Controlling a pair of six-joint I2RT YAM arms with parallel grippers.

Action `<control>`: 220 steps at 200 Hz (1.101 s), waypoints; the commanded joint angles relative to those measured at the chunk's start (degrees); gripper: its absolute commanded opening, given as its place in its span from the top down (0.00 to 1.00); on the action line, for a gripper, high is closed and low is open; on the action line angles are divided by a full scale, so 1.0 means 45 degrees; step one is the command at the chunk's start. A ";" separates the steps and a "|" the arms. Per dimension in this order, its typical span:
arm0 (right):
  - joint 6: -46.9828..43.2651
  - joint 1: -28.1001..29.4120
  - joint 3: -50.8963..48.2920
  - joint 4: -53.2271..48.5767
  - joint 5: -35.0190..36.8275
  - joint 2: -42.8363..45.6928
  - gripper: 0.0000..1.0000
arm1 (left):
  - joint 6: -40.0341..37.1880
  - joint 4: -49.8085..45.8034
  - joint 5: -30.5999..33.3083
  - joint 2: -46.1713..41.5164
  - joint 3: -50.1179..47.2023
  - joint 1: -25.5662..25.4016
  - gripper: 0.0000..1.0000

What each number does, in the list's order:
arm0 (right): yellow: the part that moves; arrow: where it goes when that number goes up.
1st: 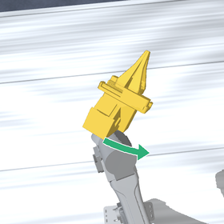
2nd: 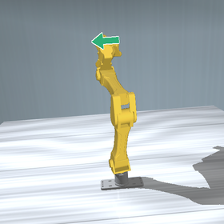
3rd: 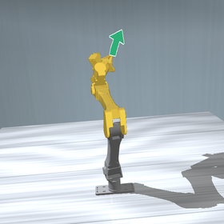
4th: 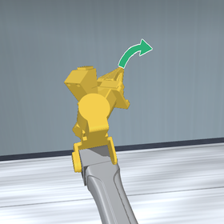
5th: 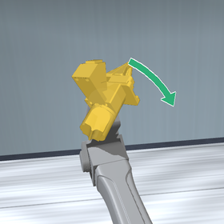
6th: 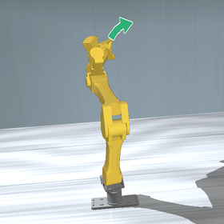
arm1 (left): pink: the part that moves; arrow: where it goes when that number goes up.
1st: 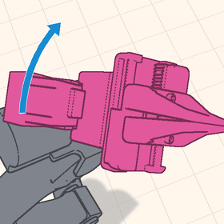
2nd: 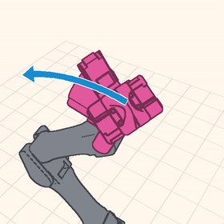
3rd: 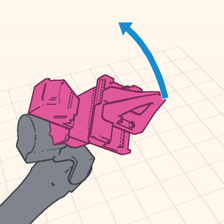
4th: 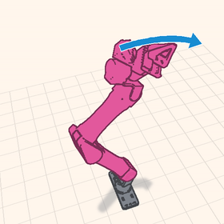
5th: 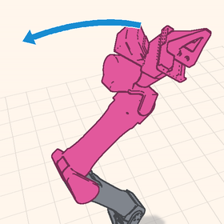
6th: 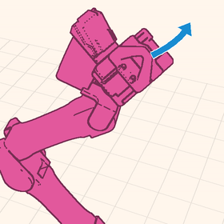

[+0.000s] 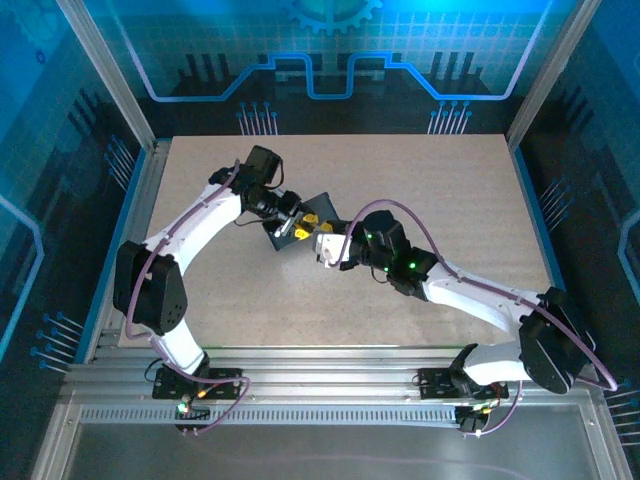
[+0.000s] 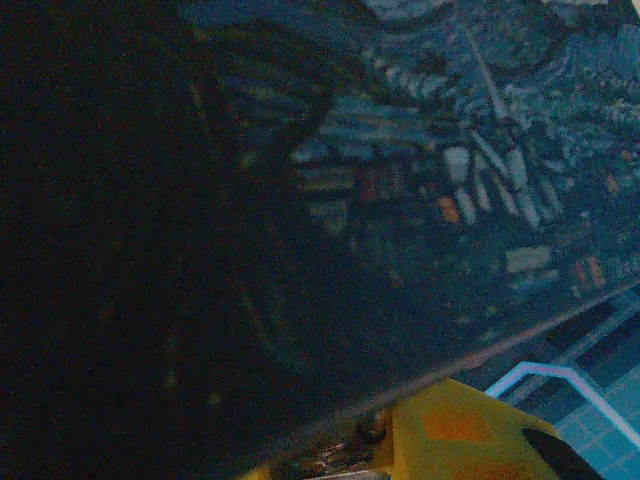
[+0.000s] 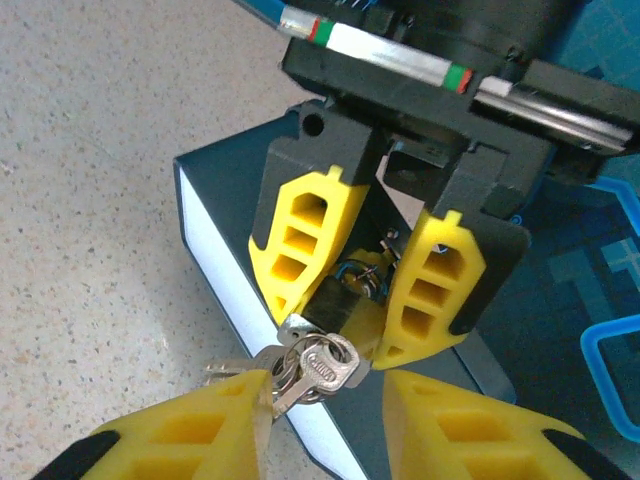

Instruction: Unlock the padlock with the key

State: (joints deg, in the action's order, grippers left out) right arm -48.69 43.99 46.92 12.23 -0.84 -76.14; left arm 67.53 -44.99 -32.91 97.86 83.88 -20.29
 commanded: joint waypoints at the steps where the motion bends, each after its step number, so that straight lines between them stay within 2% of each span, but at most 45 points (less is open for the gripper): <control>1: -0.0725 0.0134 0.0143 0.0096 0.0254 -0.0035 0.67 | 0.0017 0.0008 -0.0676 -0.0108 0.0511 0.0077 1.00; 46: -0.0674 -0.0047 -0.0030 -0.0423 0.0475 0.0340 0.67 | -0.0170 -0.0371 -0.0617 -0.0243 0.0480 0.0096 1.00; 126: -0.1187 0.0140 0.0346 -0.0118 0.0751 -0.0799 0.68 | -0.0133 -0.0627 -0.0638 -0.0516 0.0492 0.0101 1.00; 147: -0.1465 0.0113 0.0112 0.0327 0.1179 -0.0973 0.68 | -0.0117 -0.0655 -0.0636 -0.0537 0.0521 0.0096 1.00; 187: -0.0618 0.0358 0.0235 0.1807 0.1238 -0.0942 0.74 | -0.0081 -0.0725 -0.0594 -0.0541 0.0560 0.0101 1.00; 220: -0.0705 0.0669 0.0609 0.1642 0.0951 -0.1141 0.74 | -0.0037 -0.0722 -0.0598 -0.0498 0.0733 0.0103 1.00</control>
State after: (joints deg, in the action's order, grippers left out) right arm -52.36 45.30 47.33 15.88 4.36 -80.23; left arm 67.48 -48.14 -32.91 97.86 84.12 -20.18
